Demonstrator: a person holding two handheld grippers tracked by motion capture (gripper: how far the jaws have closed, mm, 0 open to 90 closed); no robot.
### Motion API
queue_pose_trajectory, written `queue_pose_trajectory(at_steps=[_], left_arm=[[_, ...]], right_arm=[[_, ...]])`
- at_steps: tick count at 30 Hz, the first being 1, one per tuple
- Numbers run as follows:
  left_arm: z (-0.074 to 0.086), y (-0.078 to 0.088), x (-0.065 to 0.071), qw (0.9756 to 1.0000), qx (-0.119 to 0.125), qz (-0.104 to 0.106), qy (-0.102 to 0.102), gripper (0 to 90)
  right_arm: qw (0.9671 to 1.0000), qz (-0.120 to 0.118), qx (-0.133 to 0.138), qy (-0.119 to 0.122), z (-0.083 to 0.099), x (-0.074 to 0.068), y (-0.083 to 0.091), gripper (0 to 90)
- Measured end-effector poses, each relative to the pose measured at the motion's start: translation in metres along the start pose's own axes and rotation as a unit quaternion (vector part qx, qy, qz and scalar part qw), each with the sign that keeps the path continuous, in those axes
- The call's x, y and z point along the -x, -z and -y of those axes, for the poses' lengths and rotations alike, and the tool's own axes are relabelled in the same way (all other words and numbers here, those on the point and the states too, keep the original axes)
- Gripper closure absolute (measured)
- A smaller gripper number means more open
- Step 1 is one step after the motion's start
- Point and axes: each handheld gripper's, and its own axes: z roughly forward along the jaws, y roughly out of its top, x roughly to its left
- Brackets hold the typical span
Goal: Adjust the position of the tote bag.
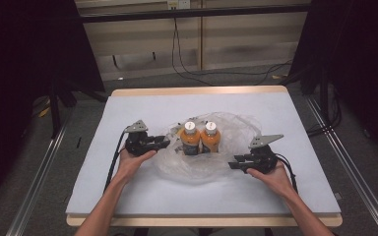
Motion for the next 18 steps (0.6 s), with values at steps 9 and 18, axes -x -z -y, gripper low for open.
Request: queue_pose_trajectory(at_steps=[9,18], left_arm=[[-0.015,0.041,0.019,0.9986,0.045,-0.006,-0.028,47.7],[-0.025,0.038,0.059,0.9933,0.031,0.069,-0.087,72.3]], right_arm=[[0.9991,0.011,0.041,0.005,-0.011,-0.014,0.028,44.4],[0.9958,0.011,0.09,0.015,-0.031,-0.017,0.053,54.1]])
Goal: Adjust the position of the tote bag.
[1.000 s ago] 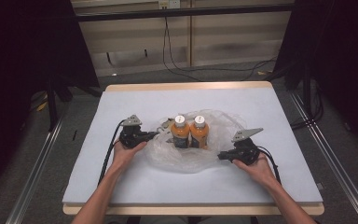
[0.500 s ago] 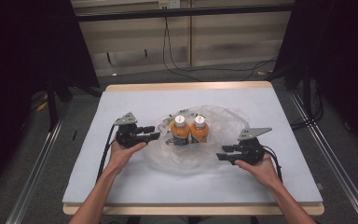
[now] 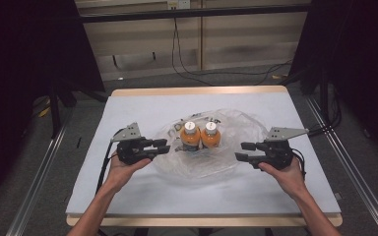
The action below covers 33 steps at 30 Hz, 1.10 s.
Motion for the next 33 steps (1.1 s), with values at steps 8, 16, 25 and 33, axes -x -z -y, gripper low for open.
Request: queue_pose_trajectory(at_steps=[8,16,25,33], left_arm=[[0.005,-0.039,-0.02,0.9983,-0.052,-0.002,0.026,85.7],[0.009,-0.055,-0.036,0.9962,-0.075,-0.027,0.034,88.7],[0.014,-0.067,-0.038,0.9947,-0.092,-0.021,0.041,88.8],[0.021,-0.071,-0.039,0.9918,-0.121,-0.027,0.032,89.3]], right_arm=[[0.9999,0.006,0.004,0.015,-0.024,0.015,-0.02,80.0],[0.9999,-0.004,0.008,0.014,-0.045,0.028,-0.043,88.7],[0.9994,0.009,-0.034,0.006,-0.046,0.039,-0.069,90.0],[0.997,0.004,-0.078,0.0,-0.022,0.047,-0.093,90.0]])
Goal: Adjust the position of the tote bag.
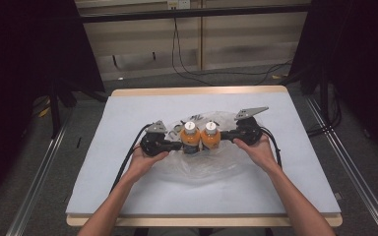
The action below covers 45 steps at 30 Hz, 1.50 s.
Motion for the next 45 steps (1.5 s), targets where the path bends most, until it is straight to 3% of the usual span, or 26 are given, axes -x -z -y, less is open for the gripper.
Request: queue_pose_trajectory(at_steps=[5,12,18,19,24,30,33,38,41,45], left_arm=[[0.008,-0.007,-0.002,0.9993,-0.035,-0.01,-0.005,89.0],[0.015,-0.015,-0.003,0.9975,-0.062,-0.027,-0.019,89.3],[0.022,-0.005,-0.007,0.9975,-0.063,-0.025,-0.018,90.0],[0.023,-0.004,-0.008,0.9976,-0.062,-0.027,-0.014,90.0],[0.028,0.007,-0.011,0.9952,-0.08,-0.041,-0.036,90.0],[0.036,0.021,-0.014,0.9929,-0.09,-0.064,-0.045,90.0],[0.038,0.024,-0.015,0.9931,-0.088,-0.064,-0.043,90.0],[0.042,0.028,-0.018,0.9939,-0.084,-0.06,-0.037,90.0],[0.044,0.033,-0.018,0.9925,-0.093,-0.064,-0.049,90.0],[0.049,0.039,-0.02,0.9926,-0.09,-0.071,-0.041,90.0]], right_arm=[[0.9993,0.004,-0.037,-0.004,0.014,0.006,-0.009,90.0],[0.9969,0.015,-0.078,-0.001,0.026,0.012,-0.015,90.0],[0.9944,0.025,-0.103,-0.003,0.031,0.018,-0.02,90.0],[0.9941,0.029,-0.104,-0.002,0.031,0.019,-0.02,90.0],[0.9926,0.039,-0.115,-0.002,0.033,0.021,-0.016,90.0],[0.9912,0.051,-0.123,0.001,0.037,0.024,-0.007,90.0],[0.9907,0.048,-0.127,0.005,0.04,0.025,-0.002,90.0],[0.9874,0.054,-0.147,0.019,0.043,0.024,0.008,90.0],[0.9851,0.053,-0.162,0.024,0.044,0.024,0.013,90.0],[0.9822,0.059,-0.175,0.035,0.044,0.025,0.018,90.0]])
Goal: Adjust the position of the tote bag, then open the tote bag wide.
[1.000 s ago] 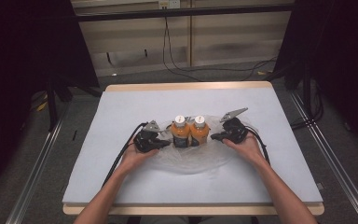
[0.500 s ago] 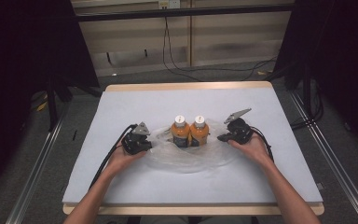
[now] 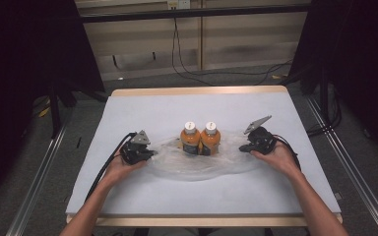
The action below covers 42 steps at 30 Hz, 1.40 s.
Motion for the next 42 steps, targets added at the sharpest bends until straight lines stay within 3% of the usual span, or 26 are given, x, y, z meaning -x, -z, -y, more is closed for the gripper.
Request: queue_pose_trajectory(at_steps=[4,7,11,14,23,30,33,36,42], left_arm=[[0.004,0.005,-0.003,1.0,-0.005,0.007,-0.002,90.0],[0.004,0.006,-0.002,0.9998,-0.009,-0.001,-0.018,90.0],[0.005,0.007,-0.003,1.0,-0.009,0.0,-0.001,90.0],[0.005,0.007,-0.001,0.9998,-0.015,-0.01,-0.007,90.0],[0.012,0.016,-0.002,0.9994,-0.026,-0.02,-0.011,90.0],[0.015,0.018,-0.001,0.9994,-0.026,-0.023,-0.001,90.0],[0.015,0.021,-0.001,0.999,-0.036,-0.022,-0.011,90.0],[0.02,0.024,-0.003,0.9994,-0.028,-0.021,0.002,90.0],[0.024,0.027,-0.006,0.9994,-0.027,-0.022,0.008,90.0]], right_arm=[[0.9998,0.013,-0.009,0.015,-0.001,-0.005,0.001,90.0],[0.9998,0.016,-0.01,0.011,0.0,-0.005,0.002,90.0],[0.9991,0.028,-0.017,0.026,0.0,-0.008,0.003,90.0],[0.9985,0.034,-0.024,0.036,0.002,-0.01,0.005,90.0],[0.999,0.026,-0.022,0.027,0.012,-0.004,0.012,90.0],[0.999,0.03,-0.021,0.027,0.017,-0.004,0.015,90.0],[0.9993,0.026,-0.016,0.024,0.018,-0.002,0.016,90.0],[0.9992,0.027,-0.014,0.025,0.019,-0.002,0.016,90.0],[0.9993,0.026,-0.014,0.022,0.019,-0.001,0.016,90.0]])
